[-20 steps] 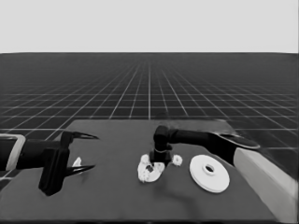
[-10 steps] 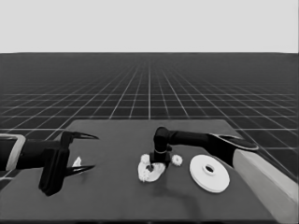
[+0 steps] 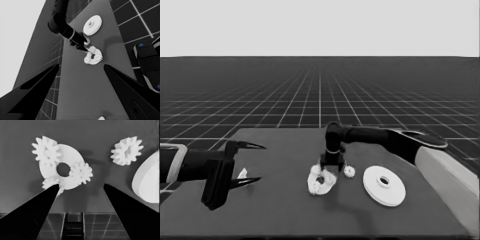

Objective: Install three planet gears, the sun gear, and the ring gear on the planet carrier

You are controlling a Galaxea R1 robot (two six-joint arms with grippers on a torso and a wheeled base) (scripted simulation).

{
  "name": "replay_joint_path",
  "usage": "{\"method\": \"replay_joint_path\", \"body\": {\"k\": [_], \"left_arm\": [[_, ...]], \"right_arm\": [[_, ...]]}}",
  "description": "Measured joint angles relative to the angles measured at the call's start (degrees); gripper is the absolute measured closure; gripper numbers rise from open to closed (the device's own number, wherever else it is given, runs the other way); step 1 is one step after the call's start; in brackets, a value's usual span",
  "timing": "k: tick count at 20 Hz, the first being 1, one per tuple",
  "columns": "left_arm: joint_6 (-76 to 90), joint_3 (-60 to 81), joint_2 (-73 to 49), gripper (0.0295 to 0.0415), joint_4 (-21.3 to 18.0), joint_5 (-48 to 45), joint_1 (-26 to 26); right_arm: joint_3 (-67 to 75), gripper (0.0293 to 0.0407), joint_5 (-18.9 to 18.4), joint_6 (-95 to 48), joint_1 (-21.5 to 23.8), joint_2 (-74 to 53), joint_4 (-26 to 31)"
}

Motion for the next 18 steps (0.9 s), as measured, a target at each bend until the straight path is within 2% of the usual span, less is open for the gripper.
{"method": "replay_joint_path", "body": {"k": [6,9,16,18], "left_arm": [[0.00,0.00,0.00,0.0326,0.00,0.00,0.00],[0.00,0.00,0.00,0.0326,0.00,0.00,0.00],[0.00,0.00,0.00,0.0326,0.00,0.00,0.00],[0.00,0.00,0.00,0.0326,0.00,0.00,0.00]], "right_arm": [[0.25,0.0315,-0.20,0.15,1.04,-0.05,1.10],[-2.19,0.0315,1.29,-12.44,2.84,-10.36,3.42],[-4.67,0.0315,1.60,-16.59,3.11,-11.91,4.00],[-8.68,0.0315,5.40,-18.57,-3.87,-10.45,-1.95]]}}
